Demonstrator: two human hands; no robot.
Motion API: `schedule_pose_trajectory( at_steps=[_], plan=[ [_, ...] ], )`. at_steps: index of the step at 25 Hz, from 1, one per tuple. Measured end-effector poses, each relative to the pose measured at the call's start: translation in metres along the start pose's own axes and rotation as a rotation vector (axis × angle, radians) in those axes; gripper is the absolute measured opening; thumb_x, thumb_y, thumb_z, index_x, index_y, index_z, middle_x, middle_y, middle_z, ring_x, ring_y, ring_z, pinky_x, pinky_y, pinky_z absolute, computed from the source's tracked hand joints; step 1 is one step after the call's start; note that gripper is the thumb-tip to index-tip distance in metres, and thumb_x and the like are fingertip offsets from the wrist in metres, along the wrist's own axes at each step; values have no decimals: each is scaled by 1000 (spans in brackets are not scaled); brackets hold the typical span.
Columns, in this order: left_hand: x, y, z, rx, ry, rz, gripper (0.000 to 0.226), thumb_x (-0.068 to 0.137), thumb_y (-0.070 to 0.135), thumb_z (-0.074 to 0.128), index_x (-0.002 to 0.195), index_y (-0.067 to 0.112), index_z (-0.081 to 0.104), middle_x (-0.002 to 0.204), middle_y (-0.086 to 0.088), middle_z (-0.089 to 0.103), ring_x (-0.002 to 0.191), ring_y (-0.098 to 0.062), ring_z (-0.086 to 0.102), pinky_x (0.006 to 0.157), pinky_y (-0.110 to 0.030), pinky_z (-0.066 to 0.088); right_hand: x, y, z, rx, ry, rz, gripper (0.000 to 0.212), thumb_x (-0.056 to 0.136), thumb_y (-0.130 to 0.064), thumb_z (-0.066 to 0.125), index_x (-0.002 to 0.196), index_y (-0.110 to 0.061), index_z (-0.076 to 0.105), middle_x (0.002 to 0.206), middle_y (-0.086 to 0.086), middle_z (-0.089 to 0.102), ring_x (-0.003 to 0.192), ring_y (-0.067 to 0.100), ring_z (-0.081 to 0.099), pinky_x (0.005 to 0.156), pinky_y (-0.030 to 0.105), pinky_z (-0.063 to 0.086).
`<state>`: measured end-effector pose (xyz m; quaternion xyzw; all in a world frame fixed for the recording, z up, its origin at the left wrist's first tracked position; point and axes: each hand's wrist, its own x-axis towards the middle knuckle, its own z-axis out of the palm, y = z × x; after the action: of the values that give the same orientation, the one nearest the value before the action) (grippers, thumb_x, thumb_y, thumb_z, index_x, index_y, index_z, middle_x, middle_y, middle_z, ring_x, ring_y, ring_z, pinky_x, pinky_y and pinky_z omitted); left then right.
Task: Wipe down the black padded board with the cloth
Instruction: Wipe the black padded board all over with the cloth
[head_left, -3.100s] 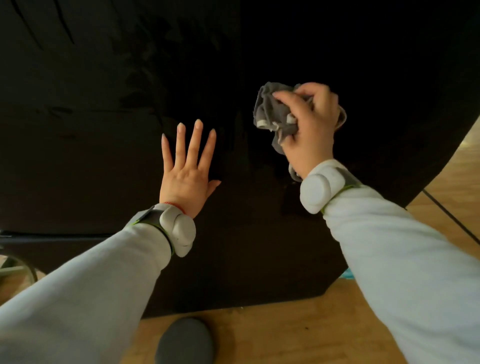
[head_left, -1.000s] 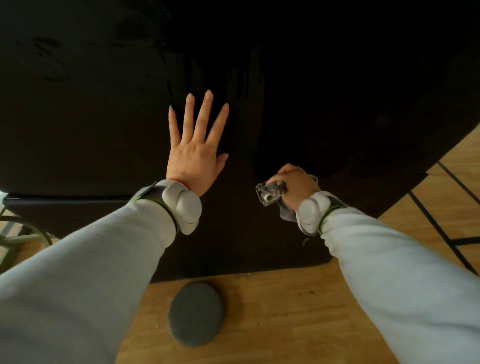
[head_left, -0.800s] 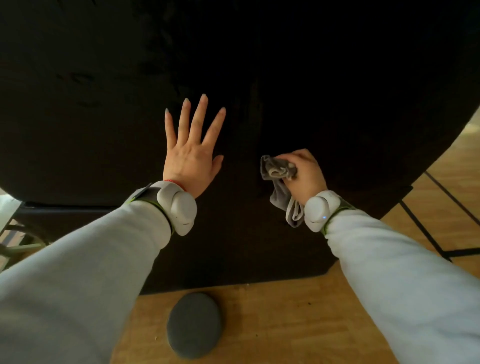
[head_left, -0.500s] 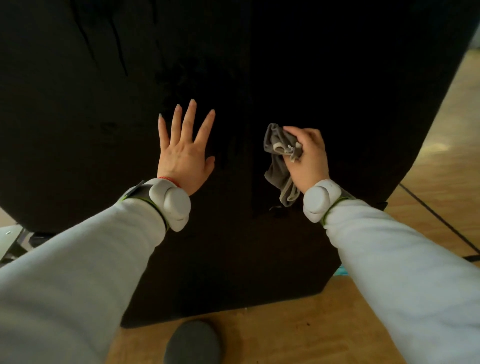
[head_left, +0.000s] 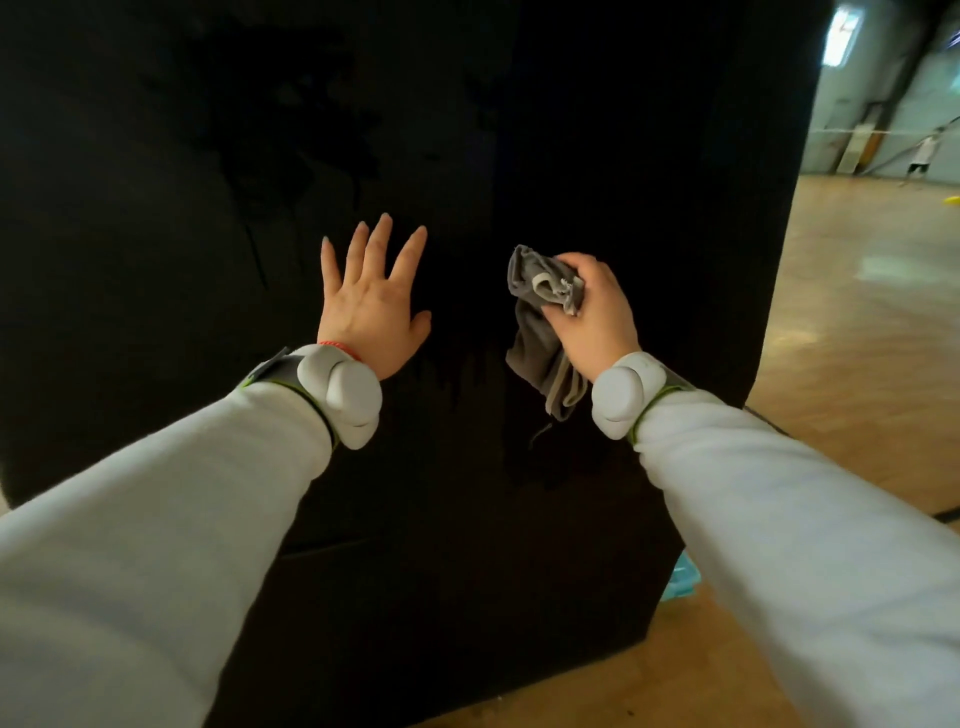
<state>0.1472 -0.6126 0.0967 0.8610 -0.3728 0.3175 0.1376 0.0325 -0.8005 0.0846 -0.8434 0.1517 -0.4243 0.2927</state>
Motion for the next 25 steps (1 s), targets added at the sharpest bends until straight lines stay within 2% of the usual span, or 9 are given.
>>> schedule_pose_trajectory(
  at_steps=[9,17,21,25],
  plan=[
    [63,-23,-48,60,106,-26,77,89,30,56,150,20,9,156,-14,4,144,-32,-2,113,-51,-6,73,-56,-2,2,75,-189,35,86,-13,61,120,-18,54,118,3,49,103,17,53,77,20,38],
    [140,-28,-94,164,346,10,72,90,34,52,149,20,12,157,-13,1,144,-32,-4,114,-49,-6,164,-105,-32,11,291,-362,36,81,-6,59,115,-16,56,120,5,50,112,22,47,81,24,38],
    [164,-29,-101,264,280,-58,86,88,50,51,150,21,-2,156,-13,-12,142,-34,-14,114,-51,-7,195,-129,-55,-59,325,-436,33,81,-8,56,112,-17,57,118,5,50,110,21,45,81,26,39],
    [165,-33,-95,336,228,-75,94,87,55,50,148,20,-13,153,-14,-21,140,-35,-20,113,-53,-10,213,-142,-62,-162,348,-500,33,82,-9,56,113,-20,58,119,5,49,111,22,44,84,28,39]
  ],
)
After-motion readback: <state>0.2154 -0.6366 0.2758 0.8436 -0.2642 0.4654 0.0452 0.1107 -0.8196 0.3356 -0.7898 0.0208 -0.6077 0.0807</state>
